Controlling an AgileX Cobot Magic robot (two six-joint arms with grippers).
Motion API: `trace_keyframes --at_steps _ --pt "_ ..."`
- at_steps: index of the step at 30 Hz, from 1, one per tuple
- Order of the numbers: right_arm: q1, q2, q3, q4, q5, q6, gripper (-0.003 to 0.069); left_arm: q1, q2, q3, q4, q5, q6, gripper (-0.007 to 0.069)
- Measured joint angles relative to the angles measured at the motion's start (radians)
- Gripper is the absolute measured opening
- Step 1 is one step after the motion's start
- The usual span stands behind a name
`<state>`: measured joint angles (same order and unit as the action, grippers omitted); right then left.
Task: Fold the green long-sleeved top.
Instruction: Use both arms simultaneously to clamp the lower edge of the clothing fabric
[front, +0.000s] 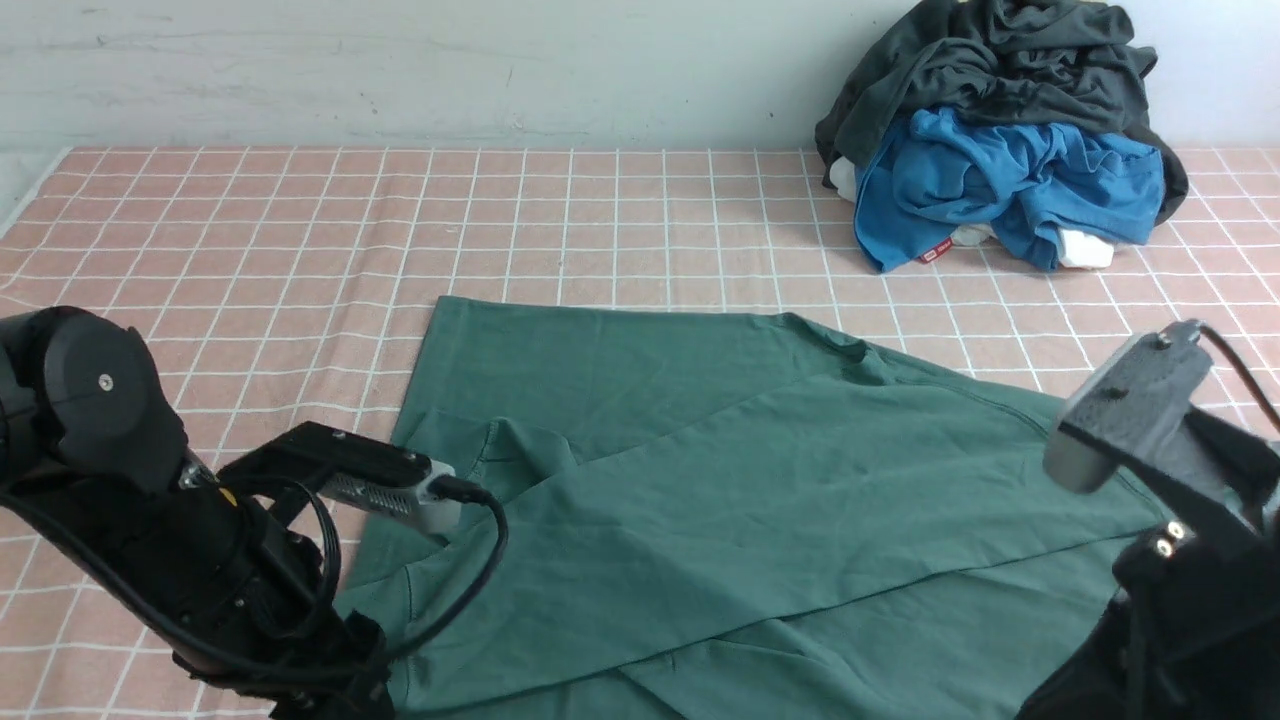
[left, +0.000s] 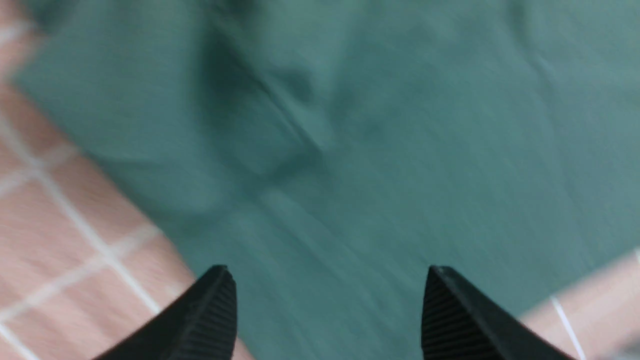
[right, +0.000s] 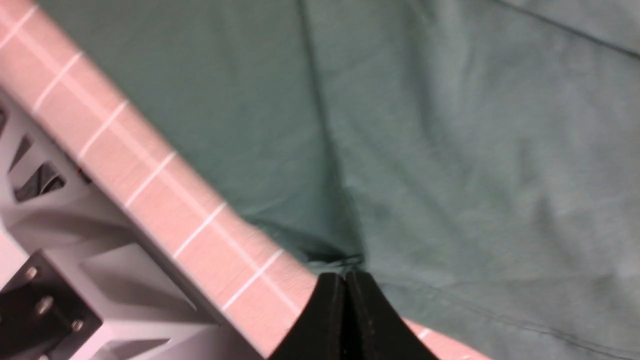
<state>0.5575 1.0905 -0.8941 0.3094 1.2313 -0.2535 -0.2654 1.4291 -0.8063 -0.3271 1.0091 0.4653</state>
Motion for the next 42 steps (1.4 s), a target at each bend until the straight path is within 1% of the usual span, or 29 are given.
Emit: trace_keyframes --at_steps 1,2,3,4,6,7,8,9,12,16,19,22,28,37,40,42 --pt "0.004 -0.003 0.002 0.0 0.0 0.0 -0.0014 -0.009 -0.004 0.0 0.004 0.0 -0.001 0.0461" --pt "0.031 -0.024 0.02 -0.004 0.002 0.006 -0.0014 -0.09 -0.035 0.001 0.04 0.072 -0.025 0.0456" --pt "0.038 -0.029 0.025 -0.005 0.002 0.006 -0.0014 -0.101 -0.035 0.001 0.046 0.08 -0.025 0.0455" --pt "0.058 -0.044 0.045 -0.017 0.005 0.008 -0.0014 -0.19 -0.054 0.012 0.105 0.135 -0.049 0.0441" --pt "0.07 -0.052 0.067 -0.039 0.007 0.008 -0.0014 -0.296 -0.064 0.045 0.183 0.168 -0.059 0.0427" --pt "0.07 -0.052 0.069 -0.042 0.007 0.008 -0.0014 -0.306 -0.064 0.049 0.183 0.168 -0.06 0.0427" --pt "0.07 -0.053 0.084 -0.054 0.008 0.011 -0.0014 -0.385 -0.064 0.088 0.246 0.157 -0.06 0.0422" --pt "0.07 -0.053 0.09 -0.059 0.008 0.011 -0.0014 -0.421 -0.064 0.117 0.274 0.13 -0.059 0.0419" --pt "0.07 -0.054 0.094 -0.062 0.008 0.012 -0.0014 -0.493 -0.064 0.194 0.316 0.003 -0.04 0.0417" --pt "0.07 -0.054 0.096 -0.061 0.008 0.012 -0.0014 -0.524 -0.064 0.279 0.32 -0.179 0.012 0.0417" --pt "0.07 -0.054 0.096 -0.061 0.008 0.012 -0.0014 -0.524 -0.048 0.326 0.327 -0.266 0.033 0.0417" --pt "0.07 -0.054 0.096 -0.061 0.008 0.012 -0.0014 -0.527 -0.043 0.337 0.347 -0.279 0.039 0.0417" --pt "0.07 -0.054 0.096 -0.057 0.008 0.012 -0.0014 -0.528 -0.055 0.332 0.356 -0.282 0.014 0.0417" --pt "0.07 -0.054 0.096 -0.056 0.008 0.012 -0.0014 -0.528 -0.055 0.319 0.446 -0.356 -0.022 0.0416" --pt "0.07 -0.054 0.096 -0.056 0.008 0.012 -0.0014 -0.528 -0.055 0.319 0.45 -0.366 -0.024 0.0382" --pt "0.07 -0.054 0.096 -0.056 0.008 0.012 -0.0014 -0.528 -0.055 0.319 0.45 -0.367 -0.032 0.0322"
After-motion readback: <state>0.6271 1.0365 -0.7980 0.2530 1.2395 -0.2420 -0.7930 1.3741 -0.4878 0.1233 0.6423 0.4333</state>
